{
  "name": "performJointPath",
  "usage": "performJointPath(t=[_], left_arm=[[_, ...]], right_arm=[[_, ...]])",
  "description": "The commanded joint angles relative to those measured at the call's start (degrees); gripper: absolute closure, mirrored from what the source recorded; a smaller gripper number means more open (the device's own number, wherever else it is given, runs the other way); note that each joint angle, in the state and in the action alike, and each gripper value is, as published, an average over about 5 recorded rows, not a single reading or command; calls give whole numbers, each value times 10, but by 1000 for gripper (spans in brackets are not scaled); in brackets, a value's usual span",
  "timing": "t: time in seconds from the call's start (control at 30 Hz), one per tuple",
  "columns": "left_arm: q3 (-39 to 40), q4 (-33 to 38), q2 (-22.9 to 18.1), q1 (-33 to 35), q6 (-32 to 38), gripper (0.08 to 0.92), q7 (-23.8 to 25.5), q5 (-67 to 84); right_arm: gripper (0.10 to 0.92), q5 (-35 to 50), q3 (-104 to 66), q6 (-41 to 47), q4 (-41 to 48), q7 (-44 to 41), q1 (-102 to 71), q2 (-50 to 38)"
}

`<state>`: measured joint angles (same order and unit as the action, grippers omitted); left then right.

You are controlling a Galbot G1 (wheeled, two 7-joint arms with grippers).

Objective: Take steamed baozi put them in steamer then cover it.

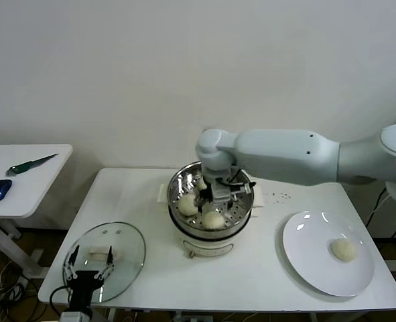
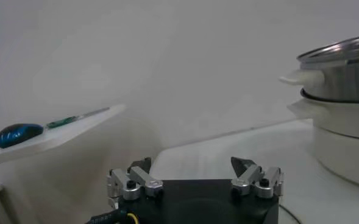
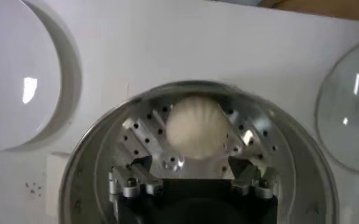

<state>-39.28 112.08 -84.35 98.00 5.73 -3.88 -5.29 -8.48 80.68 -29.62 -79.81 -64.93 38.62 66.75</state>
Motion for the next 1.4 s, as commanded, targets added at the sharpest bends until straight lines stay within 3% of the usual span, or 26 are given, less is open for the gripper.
performJointPath(t=[0.03, 0.2, 0.3, 0.47, 0.6, 0.93, 1.4], left_arm=[[2, 2, 1, 1, 1, 177, 2, -2], [5, 2, 4, -3, 1, 177, 2, -1], [7, 3, 4, -6, 0, 177, 3, -2], [9, 3, -1, -8, -2, 177, 5, -4], [10, 3, -5, -9, -3, 177, 5, -8], [0, 6, -10, -4, -5, 177, 3, -13], [-2, 2, -13, -4, -7, 177, 1, -17]], right_arm=[[203, 111, 74, 118, 16, 116, 105, -102], [203, 248, 172, 290, -37, 117, 164, -230], [203, 285, 170, 360, -54, 92, 148, -314], [203, 253, 100, 389, -67, 54, 59, -438], [203, 187, -9, 375, -42, 32, -89, -487], [203, 55, -351, 325, 62, 18, -457, -484], [203, 7, -427, 320, 143, 24, -524, -436]])
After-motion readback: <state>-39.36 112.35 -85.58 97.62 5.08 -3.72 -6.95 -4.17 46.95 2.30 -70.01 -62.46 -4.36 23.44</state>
